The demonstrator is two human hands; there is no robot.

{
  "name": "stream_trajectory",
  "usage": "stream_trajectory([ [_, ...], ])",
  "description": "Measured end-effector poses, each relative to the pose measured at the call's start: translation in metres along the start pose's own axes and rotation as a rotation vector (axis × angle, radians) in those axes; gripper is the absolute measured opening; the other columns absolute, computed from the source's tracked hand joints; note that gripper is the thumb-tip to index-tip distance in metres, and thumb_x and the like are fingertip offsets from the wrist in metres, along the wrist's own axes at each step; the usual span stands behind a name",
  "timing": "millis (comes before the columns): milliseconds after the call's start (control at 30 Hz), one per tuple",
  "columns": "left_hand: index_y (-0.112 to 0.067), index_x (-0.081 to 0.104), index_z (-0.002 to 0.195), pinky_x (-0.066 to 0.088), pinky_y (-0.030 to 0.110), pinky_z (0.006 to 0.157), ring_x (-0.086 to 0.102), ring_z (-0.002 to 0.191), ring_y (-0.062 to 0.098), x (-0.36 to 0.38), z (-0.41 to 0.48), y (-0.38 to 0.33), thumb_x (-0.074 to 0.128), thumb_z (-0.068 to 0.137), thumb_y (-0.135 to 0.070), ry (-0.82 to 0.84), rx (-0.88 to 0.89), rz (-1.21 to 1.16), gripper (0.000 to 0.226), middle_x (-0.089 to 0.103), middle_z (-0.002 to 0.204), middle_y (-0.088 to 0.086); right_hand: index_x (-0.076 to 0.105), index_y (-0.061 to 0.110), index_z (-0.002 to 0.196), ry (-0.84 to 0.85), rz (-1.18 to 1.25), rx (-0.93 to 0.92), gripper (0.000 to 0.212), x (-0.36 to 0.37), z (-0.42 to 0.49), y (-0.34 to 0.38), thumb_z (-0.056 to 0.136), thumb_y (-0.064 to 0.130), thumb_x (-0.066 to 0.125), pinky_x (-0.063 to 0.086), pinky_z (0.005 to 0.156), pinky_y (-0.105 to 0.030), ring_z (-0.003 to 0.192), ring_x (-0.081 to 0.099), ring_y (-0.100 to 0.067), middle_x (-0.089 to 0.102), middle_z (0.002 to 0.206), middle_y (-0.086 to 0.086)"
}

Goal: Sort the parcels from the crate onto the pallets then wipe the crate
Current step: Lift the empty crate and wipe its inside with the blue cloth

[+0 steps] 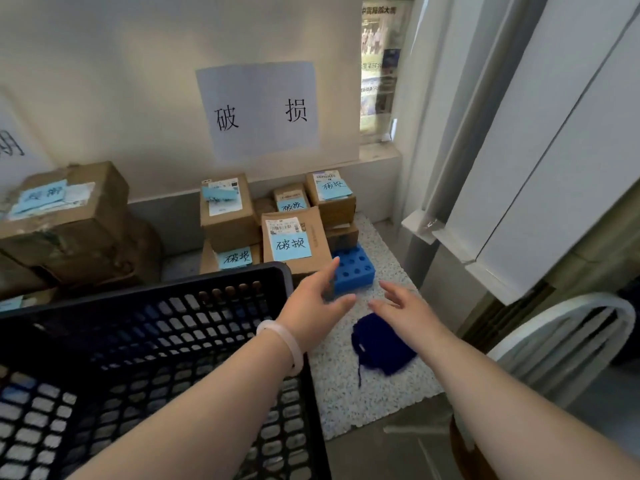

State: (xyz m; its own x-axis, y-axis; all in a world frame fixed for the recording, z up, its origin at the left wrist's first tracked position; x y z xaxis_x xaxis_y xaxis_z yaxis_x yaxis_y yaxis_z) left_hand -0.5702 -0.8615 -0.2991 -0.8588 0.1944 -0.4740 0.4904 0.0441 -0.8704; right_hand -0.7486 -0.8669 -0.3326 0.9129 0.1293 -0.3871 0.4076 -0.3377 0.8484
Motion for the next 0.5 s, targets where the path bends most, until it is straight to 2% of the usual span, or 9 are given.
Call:
stream_trajectory([
  [133,-0.037,0.030,0.152,0.035,0.020,0.104,0.037,0.128,-0.004,-0.040,-0.027,0.007,0.064,0.094,-0.033,-0.089,0.077,0.053,0.067,0.042,0.150,-0.012,0.034,0.036,0.151,0.096,-0.020,-0.076,0.069,0.043,-0.021,0.020,0.091,0.043,0.066,0.032,0.105,-0.029,0.141,0.036,-0.016,0.036,0.156,0.003],
  [300,-0.038,0.025,0.154,0.033,0.035,0.115,0.033,0.143,0.013,-0.105,-0.067,0.051,0.062,0.094,-0.044,-0.138,-0.043,0.124,0.071,0.037,0.155,-0.007,0.025,0.039,0.153,0.153,-0.091,-0.095,0.075,0.081,-0.044,0.035,0.090,0.045,0.067,0.035,0.110,-0.036,0.143,0.033,-0.018,0.032,0.158,0.000],
  [433,-0.038,0.022,0.154,0.033,0.036,0.112,0.030,0.146,0.019,-0.162,-0.117,0.104,0.060,0.094,-0.048,-0.192,-0.165,0.164,0.072,0.028,0.160,-0.006,0.009,0.037,0.157,0.167,-0.198,-0.042,0.089,0.117,-0.070,0.036,0.091,0.037,0.068,0.042,0.101,-0.032,0.134,0.045,-0.019,0.040,0.154,0.000],
  [500,-0.035,0.022,0.156,0.033,0.037,0.113,0.030,0.145,0.020,-0.187,-0.144,0.128,0.060,0.094,-0.049,-0.224,-0.216,0.175,0.074,0.028,0.160,-0.005,0.001,0.040,0.156,0.099,-0.262,-0.015,0.095,0.128,-0.078,0.035,0.090,0.036,0.069,0.044,0.103,-0.036,0.131,0.049,-0.021,0.040,0.154,0.000],
])
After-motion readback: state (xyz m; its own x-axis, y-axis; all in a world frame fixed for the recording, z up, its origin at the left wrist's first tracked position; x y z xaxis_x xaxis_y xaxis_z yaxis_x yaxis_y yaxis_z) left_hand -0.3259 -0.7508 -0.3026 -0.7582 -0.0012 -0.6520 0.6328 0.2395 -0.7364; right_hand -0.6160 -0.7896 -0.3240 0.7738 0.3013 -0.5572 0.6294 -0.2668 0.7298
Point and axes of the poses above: each hand's wrist, its own z-axis towards the middle knuckle, its own x-axis out of the palm, y = z × x, the point moved 2 cm from there along z, towards the middle knuckle
